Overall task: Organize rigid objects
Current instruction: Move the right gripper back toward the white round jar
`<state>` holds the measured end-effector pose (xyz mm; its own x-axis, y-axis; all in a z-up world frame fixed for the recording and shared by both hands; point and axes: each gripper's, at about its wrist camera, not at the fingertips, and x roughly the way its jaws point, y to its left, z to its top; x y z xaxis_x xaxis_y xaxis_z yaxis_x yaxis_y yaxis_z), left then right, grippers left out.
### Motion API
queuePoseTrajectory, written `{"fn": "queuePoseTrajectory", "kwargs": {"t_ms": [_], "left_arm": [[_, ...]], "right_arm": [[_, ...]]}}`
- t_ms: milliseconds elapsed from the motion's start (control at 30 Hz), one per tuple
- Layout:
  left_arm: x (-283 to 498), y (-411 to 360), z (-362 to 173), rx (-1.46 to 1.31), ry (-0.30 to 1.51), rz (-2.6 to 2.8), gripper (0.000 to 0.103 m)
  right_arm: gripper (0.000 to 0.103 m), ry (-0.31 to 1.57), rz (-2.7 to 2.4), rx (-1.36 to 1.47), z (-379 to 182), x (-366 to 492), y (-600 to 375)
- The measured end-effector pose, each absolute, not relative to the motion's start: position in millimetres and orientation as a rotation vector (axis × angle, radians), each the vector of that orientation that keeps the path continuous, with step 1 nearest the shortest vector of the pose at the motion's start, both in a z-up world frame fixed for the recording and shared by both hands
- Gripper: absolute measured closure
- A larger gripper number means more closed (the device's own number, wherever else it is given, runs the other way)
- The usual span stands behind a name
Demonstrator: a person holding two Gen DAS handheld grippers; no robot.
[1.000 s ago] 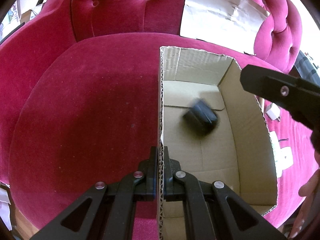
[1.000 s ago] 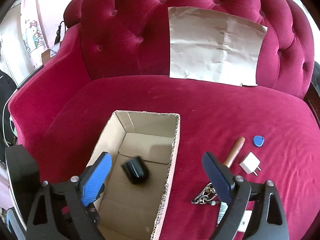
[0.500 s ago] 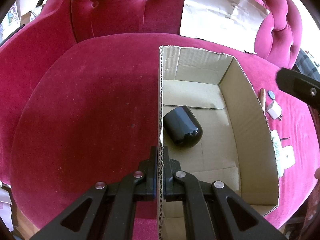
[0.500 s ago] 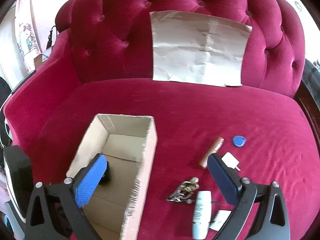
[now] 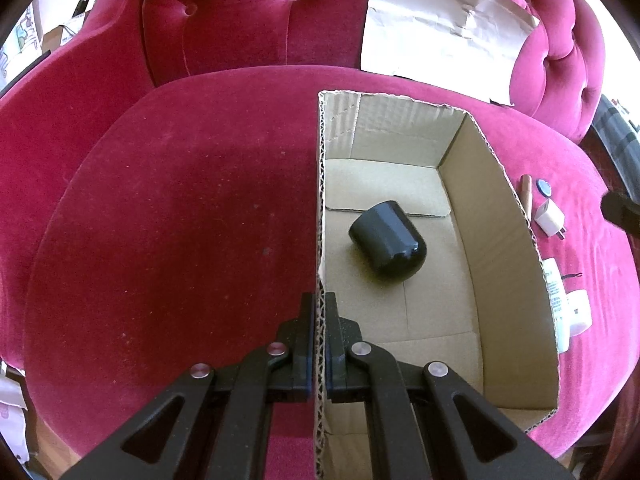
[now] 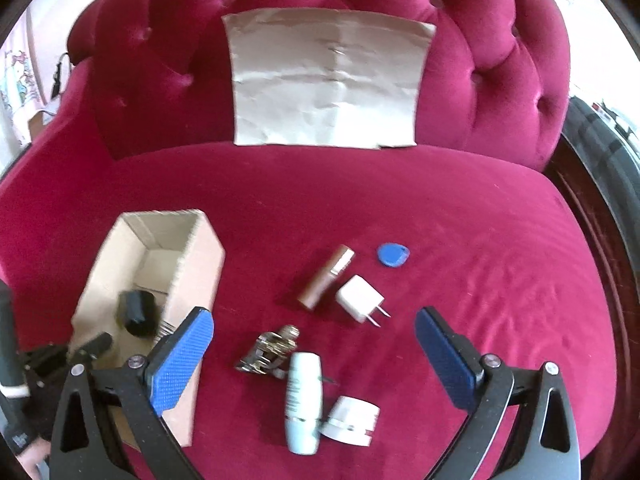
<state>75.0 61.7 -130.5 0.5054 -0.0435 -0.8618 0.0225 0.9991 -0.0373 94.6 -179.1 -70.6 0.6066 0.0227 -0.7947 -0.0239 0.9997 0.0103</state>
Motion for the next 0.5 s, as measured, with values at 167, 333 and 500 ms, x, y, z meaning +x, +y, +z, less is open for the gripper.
{"fn": "queuePoseTrajectory", "kwargs": {"t_ms": [167, 333, 500], "left_arm": [[74.3, 59.2, -131.7, -0.013, 1.041, -0.036, 0.100], [74.4, 57.0, -131.2, -0.010, 1.040, -0.031, 0.100], [73.7, 56.3, -131.1, -0.010, 1.039, -0.027, 0.100]], "right_arm": [[0.000, 0.963, 0.003, 0.013, -76.9, 89.4, -199.3], [0.000, 1.005, -0.012, -0.003, -84.8, 82.7, -212.6], [0.000, 1.049, 0.001, -0.026, -98.8, 74.5, -220.2]]}}
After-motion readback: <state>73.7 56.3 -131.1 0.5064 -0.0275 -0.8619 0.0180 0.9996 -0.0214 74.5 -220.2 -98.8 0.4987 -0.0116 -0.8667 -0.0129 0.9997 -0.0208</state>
